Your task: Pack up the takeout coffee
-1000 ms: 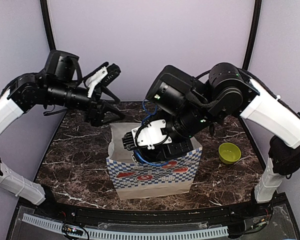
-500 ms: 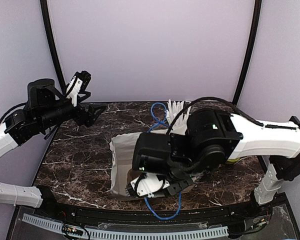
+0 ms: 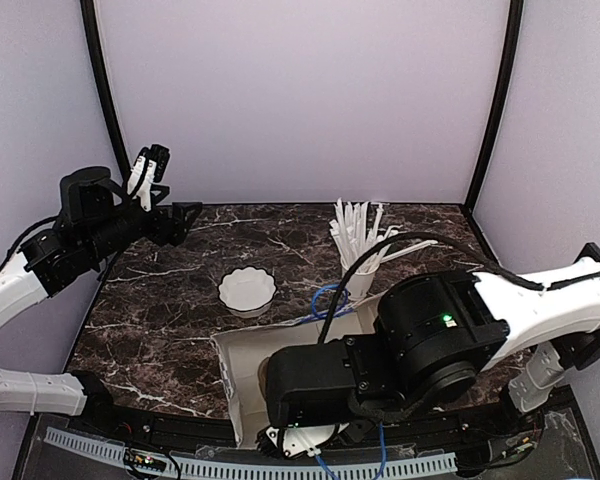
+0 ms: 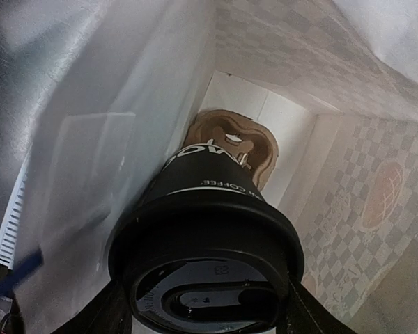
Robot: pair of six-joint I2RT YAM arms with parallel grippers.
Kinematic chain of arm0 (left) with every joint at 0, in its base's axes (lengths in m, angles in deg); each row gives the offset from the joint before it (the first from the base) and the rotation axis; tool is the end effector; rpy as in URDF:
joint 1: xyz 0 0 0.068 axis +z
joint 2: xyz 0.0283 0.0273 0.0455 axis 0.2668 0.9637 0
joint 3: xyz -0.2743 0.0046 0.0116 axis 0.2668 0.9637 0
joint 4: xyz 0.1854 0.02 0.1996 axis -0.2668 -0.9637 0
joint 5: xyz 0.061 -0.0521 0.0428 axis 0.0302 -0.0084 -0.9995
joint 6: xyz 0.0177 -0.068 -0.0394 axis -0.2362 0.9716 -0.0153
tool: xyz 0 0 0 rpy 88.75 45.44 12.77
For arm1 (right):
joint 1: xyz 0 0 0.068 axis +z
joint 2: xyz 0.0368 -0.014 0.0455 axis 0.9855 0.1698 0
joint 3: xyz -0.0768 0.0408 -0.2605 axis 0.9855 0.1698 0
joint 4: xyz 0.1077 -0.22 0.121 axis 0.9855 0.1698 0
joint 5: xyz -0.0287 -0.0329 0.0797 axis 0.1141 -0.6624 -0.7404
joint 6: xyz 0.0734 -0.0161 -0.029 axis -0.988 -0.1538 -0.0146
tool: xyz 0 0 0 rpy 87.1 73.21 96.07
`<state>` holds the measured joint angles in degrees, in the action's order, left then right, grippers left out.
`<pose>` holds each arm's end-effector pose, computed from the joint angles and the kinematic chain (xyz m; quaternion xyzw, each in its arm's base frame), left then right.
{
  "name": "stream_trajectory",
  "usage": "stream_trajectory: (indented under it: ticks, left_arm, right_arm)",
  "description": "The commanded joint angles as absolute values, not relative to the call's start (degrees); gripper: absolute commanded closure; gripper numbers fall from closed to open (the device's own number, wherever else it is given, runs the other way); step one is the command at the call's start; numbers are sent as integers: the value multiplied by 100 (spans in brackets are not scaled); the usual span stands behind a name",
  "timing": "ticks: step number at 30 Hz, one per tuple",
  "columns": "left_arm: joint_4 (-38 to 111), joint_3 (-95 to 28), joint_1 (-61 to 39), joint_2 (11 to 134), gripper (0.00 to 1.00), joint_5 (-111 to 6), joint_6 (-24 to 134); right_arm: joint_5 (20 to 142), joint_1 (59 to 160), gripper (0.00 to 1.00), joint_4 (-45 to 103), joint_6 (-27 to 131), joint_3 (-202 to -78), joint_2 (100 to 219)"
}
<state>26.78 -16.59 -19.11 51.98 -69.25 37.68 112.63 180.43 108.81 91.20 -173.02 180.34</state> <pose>0.2234 -0.1417 0.3753 0.2087 0.7177 -0.1144 0.6544 -0.0364 0.3609 0.3315 -0.8747 0.4174 -0.0932 0.2282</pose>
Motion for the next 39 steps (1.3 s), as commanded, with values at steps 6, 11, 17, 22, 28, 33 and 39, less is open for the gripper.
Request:
stream_trajectory:
  ticks: [6, 11, 17, 22, 28, 33, 39]
  left_arm:
    - [2976, -1533, -1889, 5135, 13, -6963, 3846]
    - [2995, -1488, -1889, 5202, 14, -6866, 3970]
    - [2998, -1497, -1889, 5202, 15, -6721, 4066]
    - [2999, -1477, -1889, 5124, 15, -6672, 4066]
    - [2991, -1465, -1889, 5100, 15, -6727, 4014]
    - [2999, -1457, -1889, 5161, 15, -6720, 4002]
    - [2994, -1473, -1889, 5241, 15, -6572, 4028]
  right_arm:
    - [11321, 18370, 64, 10666, 9228, -17053, 18104]
    - [11430, 18610, 64, 10611, 9281, -16553, 17973]
    - [11954, 18684, 66, 10387, 9327, -16562, 18165]
    - [12486, 18679, 69, 10120, 9389, -16443, 18195]
    - [12778, 18561, 68, 9946, 9389, -16324, 18297]
    - [12824, 18484, 68, 9829, 9405, -16276, 18309]
    - [12734, 18541, 70, 9829, 9424, -15988, 18146]
